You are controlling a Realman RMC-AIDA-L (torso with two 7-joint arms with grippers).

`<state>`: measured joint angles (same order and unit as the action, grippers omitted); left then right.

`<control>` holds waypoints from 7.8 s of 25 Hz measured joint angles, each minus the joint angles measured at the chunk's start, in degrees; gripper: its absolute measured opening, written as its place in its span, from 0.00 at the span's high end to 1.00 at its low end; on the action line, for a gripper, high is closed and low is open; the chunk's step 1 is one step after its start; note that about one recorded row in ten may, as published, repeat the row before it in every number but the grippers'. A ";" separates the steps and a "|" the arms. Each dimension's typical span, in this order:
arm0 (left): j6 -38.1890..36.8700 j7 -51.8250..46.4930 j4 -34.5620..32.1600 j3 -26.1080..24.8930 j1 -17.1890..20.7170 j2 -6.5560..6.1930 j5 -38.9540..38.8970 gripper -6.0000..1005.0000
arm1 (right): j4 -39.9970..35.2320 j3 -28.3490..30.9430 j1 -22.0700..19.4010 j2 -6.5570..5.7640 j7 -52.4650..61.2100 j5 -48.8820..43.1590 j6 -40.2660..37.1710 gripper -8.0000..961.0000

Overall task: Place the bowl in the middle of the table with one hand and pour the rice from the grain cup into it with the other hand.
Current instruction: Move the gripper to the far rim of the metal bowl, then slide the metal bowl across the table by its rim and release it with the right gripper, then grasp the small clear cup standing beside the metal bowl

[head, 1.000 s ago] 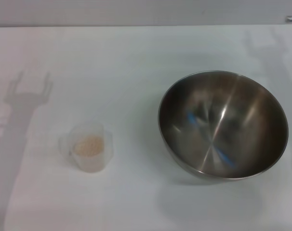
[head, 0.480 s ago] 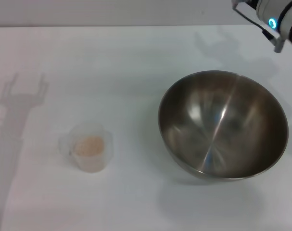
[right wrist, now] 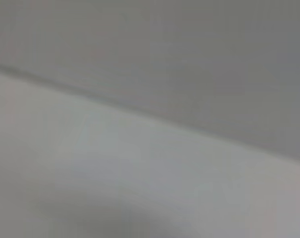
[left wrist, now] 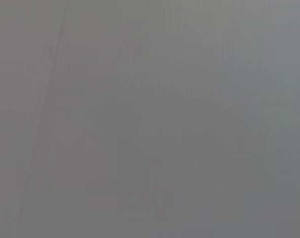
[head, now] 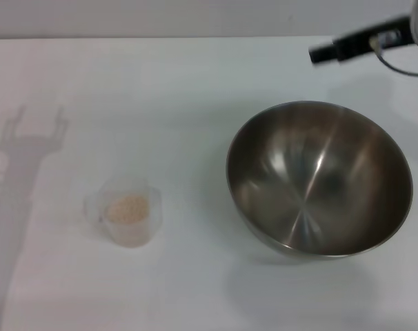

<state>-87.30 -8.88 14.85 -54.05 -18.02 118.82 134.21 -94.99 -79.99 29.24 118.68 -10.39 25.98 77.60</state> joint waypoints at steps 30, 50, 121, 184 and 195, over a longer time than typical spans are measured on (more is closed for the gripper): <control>0.30 -0.04 -0.51 -0.62 -0.86 0.08 0.00 0.31 | 22.70 7.29 7.10 0.06 -15.15 -3.04 8.75 0.37; 0.29 -0.27 -0.08 -0.79 -0.63 0.02 -0.75 0.31 | 20.12 14.20 7.18 0.05 -18.52 1.17 8.55 0.96; -0.36 -1.76 -0.13 -2.91 -0.21 0.06 -0.80 0.31 | 17.40 4.49 10.56 0.52 -32.84 16.37 1.65 0.46; -5.17 -2.21 -8.09 34.12 12.37 -0.19 -0.26 0.31 | 83.08 -26.57 -3.65 -0.22 22.06 1.02 -152.76 0.46; -2.97 -2.32 -8.06 36.13 12.80 -0.17 -0.26 0.31 | 83.22 -26.49 -2.96 -0.60 21.99 1.33 -152.13 0.46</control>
<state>-90.27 -11.20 6.79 -17.92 -5.22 118.66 133.94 -11.77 -106.49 26.28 118.09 11.60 27.31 -74.53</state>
